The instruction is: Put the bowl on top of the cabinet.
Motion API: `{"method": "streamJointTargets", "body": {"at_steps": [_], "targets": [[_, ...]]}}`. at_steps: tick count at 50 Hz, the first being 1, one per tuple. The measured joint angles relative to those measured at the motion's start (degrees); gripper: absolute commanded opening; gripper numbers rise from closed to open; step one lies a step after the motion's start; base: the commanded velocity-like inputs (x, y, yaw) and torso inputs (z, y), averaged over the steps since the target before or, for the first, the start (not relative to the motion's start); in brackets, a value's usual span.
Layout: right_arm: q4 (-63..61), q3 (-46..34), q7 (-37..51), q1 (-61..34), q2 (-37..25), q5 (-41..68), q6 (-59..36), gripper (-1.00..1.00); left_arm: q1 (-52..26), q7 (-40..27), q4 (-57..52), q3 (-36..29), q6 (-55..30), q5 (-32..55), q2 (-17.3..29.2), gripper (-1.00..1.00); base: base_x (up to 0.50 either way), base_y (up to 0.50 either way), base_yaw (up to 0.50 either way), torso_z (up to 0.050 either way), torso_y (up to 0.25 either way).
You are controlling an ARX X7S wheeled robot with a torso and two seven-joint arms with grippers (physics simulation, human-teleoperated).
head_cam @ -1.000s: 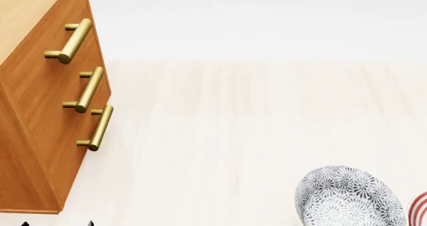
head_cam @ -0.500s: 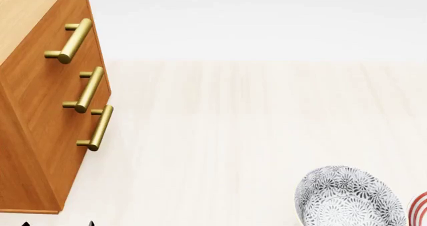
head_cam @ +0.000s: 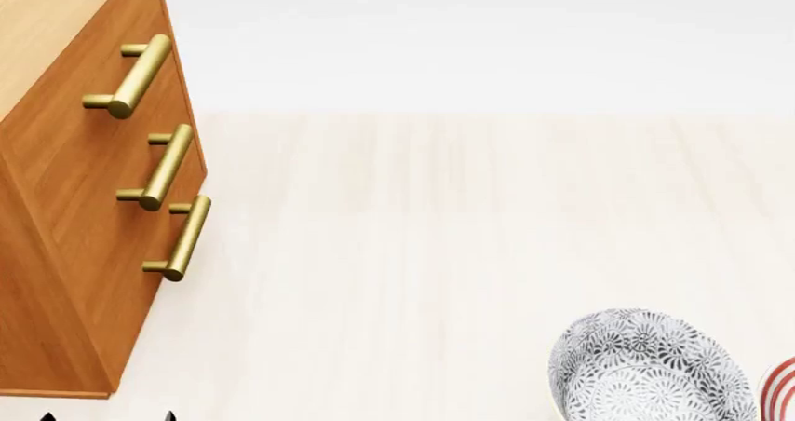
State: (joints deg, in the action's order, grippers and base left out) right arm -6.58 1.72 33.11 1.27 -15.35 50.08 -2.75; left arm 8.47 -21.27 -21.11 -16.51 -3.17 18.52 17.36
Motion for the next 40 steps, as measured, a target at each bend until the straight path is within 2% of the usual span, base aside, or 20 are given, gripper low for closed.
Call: {"method": "streamJointTargets", "body": {"at_steps": [40], "targets": [[10.9, -0.8, 0.0, -7.5, 0.2, 1.4, -2.1, 1.0, -0.3, -0.4, 0.5, -0.8, 0.6, 0.2, 0.5, 1.0, 0.0, 0.0, 0.0, 0.0, 0.0]]}}
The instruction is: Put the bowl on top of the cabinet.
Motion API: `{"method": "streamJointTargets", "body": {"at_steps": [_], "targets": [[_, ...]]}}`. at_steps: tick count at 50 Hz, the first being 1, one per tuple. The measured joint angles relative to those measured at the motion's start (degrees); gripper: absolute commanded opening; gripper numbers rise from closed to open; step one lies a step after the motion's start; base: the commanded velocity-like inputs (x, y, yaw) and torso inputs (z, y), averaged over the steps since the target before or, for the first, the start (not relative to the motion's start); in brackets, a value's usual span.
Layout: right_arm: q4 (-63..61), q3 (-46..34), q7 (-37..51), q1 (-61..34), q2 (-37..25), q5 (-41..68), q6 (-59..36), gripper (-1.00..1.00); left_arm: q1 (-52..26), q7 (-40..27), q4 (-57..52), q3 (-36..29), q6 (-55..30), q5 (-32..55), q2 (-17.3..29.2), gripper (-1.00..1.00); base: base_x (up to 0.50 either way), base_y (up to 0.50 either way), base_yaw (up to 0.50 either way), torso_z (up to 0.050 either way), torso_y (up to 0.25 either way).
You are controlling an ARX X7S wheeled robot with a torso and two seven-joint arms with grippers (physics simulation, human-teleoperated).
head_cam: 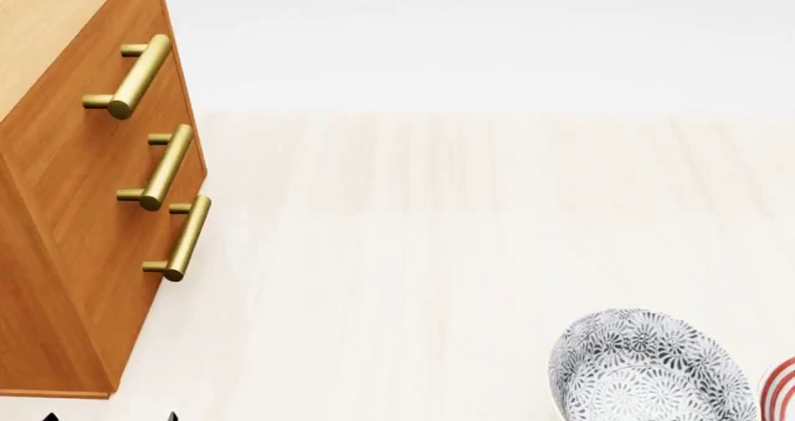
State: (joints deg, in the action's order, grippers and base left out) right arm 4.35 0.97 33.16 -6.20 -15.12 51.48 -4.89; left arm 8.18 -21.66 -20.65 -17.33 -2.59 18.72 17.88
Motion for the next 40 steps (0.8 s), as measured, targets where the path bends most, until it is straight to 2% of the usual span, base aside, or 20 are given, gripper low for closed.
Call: {"method": "streamJointTargets", "body": {"at_steps": [39, 40], "targets": [[5.2, -0.8, -0.1, -3.9, 0.0, -0.4, -0.5, 1.0, -0.4, -0.4, 0.4, -0.6, 0.4, 0.4, 0.5, 1.0, 0.0, 0.0, 0.0, 0.0, 0.0], [5.3, -0.8, -0.1, -3.9, 0.0, -0.4, -0.6, -1.0, -0.4, -0.5, 0.4, -0.6, 0.4, 0.4, 0.5, 1.0, 0.0, 0.0, 0.0, 0.0, 0.0]]}}
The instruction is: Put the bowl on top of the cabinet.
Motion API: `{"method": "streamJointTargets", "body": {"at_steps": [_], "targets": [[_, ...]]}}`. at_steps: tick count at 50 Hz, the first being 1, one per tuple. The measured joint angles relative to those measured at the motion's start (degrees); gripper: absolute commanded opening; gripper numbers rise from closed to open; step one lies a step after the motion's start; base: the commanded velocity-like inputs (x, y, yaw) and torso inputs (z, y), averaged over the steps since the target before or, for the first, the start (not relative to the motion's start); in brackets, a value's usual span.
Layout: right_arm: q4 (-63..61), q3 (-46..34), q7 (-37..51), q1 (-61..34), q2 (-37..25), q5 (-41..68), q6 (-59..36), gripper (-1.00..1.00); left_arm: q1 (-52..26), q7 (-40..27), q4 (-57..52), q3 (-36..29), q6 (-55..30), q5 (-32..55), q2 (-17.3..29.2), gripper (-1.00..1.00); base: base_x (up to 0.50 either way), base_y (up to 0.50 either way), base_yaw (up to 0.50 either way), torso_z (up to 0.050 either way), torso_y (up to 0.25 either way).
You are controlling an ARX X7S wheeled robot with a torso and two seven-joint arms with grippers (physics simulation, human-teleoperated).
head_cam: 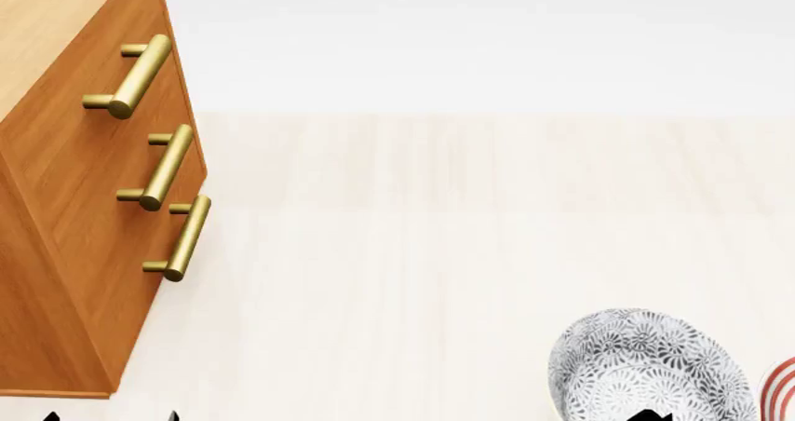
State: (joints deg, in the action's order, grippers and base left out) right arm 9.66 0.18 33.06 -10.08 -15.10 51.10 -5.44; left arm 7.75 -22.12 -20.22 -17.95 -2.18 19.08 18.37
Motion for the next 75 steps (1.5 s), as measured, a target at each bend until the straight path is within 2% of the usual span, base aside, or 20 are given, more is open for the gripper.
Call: {"method": "streamJointTargets", "body": {"at_steps": [33, 75], "targets": [[-0.9, -0.1, 0.4, 1.0, -0.4, -0.1, 0.6, -1.0, -0.3, -0.4, 0.3, -0.3, 0.3, 0.6, 0.4, 1.0, 0.0, 0.0, 0.0, 0.0, 0.0], [-15.2, -2.8, -12.2, 12.8, -0.6, -3.5, 14.3, -1.0, -0.9, -0.9, 1.0, -1.1, 0.5, 0.8, 0.7, 1.0, 0.0, 0.0, 0.0, 0.0, 0.0]]}}
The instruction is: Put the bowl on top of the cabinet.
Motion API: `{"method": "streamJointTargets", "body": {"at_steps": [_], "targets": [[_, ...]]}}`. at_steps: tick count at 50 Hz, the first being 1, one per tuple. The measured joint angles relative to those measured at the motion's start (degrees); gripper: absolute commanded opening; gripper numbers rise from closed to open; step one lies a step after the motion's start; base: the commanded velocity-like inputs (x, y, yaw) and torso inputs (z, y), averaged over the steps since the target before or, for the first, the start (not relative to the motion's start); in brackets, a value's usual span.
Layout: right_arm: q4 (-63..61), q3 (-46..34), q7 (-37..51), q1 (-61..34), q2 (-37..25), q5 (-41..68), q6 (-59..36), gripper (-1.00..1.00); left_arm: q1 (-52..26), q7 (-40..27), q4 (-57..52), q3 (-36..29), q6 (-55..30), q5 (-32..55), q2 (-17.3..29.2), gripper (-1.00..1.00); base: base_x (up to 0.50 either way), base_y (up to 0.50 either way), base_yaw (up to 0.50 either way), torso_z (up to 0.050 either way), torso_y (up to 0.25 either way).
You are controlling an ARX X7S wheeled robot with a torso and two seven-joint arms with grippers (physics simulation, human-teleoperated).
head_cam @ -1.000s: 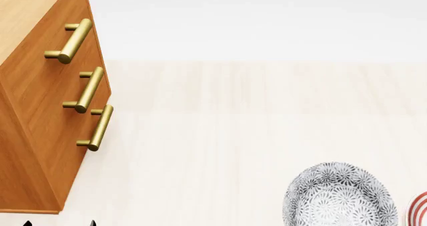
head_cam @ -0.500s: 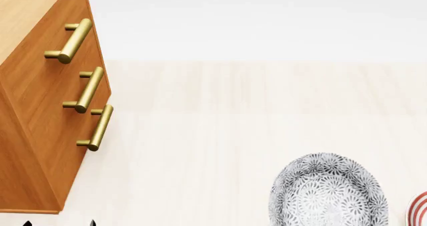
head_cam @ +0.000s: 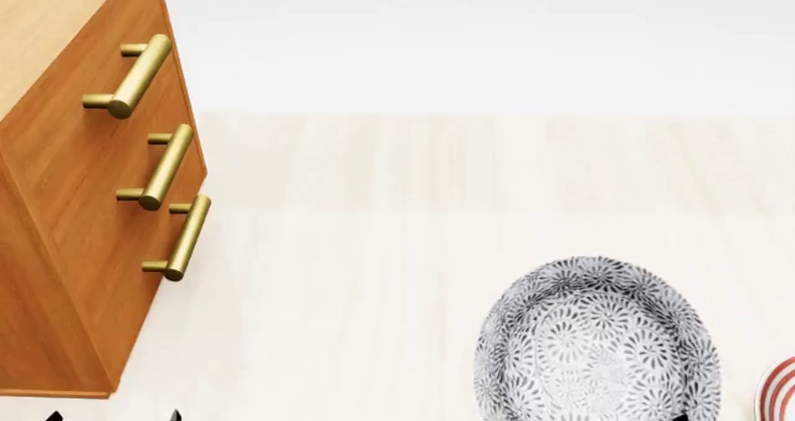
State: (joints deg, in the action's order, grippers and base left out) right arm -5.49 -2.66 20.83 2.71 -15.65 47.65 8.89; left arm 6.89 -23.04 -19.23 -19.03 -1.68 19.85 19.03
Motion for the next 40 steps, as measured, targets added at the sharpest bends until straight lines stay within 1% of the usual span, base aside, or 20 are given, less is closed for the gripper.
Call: {"method": "streamJointTargets", "body": {"at_steps": [10, 25, 40], "targets": [[-3.8, -1.0, -0.5, 1.4, -0.9, -1.5, 0.6, -1.0, -0.2, -0.1, 0.0, -0.3, -0.1, 0.1, 0.1, 1.0, 0.0, 0.0, 0.0, 0.0, 0.0], [-12.1, -3.1, 4.6, 0.7, -3.5, -6.7, -3.0, -1.0, 0.9, -0.6, -1.6, 0.0, 0.3, 0.3, 0.9, 1.0, 0.0, 0.0, 0.0, 0.0, 0.0], [-18.9, -5.8, 10.8, -2.8, -5.8, -11.8, -9.9, -1.0, 2.0, -1.0, -3.1, -0.3, 1.1, -0.6, 1.6, 1.0, 0.0, 0.0, 0.0, 0.0, 0.0]]}}
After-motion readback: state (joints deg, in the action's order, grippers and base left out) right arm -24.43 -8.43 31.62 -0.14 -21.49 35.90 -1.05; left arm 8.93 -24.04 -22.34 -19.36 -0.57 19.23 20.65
